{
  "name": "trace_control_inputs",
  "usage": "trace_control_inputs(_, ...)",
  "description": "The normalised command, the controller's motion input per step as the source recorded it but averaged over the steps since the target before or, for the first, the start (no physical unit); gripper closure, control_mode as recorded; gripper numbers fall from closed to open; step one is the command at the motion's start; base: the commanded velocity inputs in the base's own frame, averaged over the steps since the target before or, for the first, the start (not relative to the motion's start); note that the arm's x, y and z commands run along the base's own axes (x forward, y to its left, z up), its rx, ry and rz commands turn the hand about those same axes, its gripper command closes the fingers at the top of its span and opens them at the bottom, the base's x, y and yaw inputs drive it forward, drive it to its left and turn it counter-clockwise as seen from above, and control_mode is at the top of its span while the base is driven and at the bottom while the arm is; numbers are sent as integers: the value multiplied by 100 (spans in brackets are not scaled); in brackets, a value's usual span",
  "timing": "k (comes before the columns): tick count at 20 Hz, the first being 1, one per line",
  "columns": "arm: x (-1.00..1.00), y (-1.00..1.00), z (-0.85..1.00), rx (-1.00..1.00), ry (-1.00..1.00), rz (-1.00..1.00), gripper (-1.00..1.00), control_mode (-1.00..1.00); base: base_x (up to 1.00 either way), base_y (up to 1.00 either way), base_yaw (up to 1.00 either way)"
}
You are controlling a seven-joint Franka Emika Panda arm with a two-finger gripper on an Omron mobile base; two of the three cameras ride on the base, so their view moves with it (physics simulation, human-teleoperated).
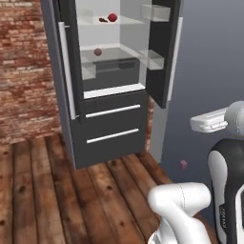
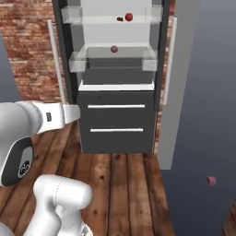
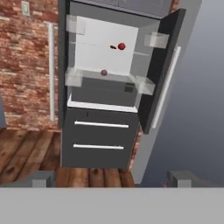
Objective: Place one onion and one chicken drumstick in each tupperware on the nearby counter, to pack two identical lunches.
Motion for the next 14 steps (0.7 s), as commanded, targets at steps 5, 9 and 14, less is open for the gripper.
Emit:
trace_control_inputs(5,0,0,0,0,0,0,-100,100,86,-27,15)
trace_control_inputs(9,0,0,0,0,0,0,-100,100,80,-5,17)
trace_control_inputs(14,0,0,0,0,0,0,-100,100,73,-3,15)
